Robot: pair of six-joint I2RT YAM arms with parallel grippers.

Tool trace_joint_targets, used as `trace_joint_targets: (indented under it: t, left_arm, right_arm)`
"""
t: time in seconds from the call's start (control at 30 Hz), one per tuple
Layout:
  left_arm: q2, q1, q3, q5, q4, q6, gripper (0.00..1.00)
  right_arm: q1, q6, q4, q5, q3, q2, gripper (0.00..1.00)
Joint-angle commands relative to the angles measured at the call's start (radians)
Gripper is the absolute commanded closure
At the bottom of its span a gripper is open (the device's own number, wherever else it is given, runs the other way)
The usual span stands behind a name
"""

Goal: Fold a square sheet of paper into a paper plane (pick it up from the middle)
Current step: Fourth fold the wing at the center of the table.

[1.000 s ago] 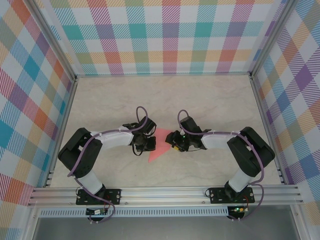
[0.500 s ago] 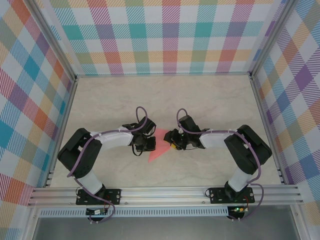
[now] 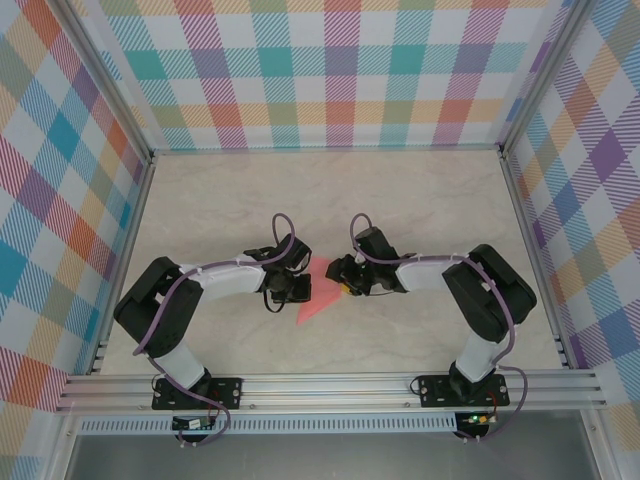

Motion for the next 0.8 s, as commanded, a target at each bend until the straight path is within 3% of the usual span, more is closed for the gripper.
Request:
trace_joint_targets:
  t: [0.0,0.63,0.77]
  left_arm:
    - [-0.013,0.005,-0.032,0.012,-0.023,0.013,0.88]
    - [-0.044,0.006,-0.036,0.019,-0.01,0.019,0.85]
    - [-0.079,0.005,-0.039,0.006,-0.01,0.017,0.79]
  right_arm:
    - [-0.015,-0.044,0.029,-0.047,0.035,0.03,0.58]
    - [-0.066,-0.165,-0.022,-0.14,0.117,0.119,0.74]
    - [-0.065,-0.162,-0.024,-0.148,0.119,0.117,0.79]
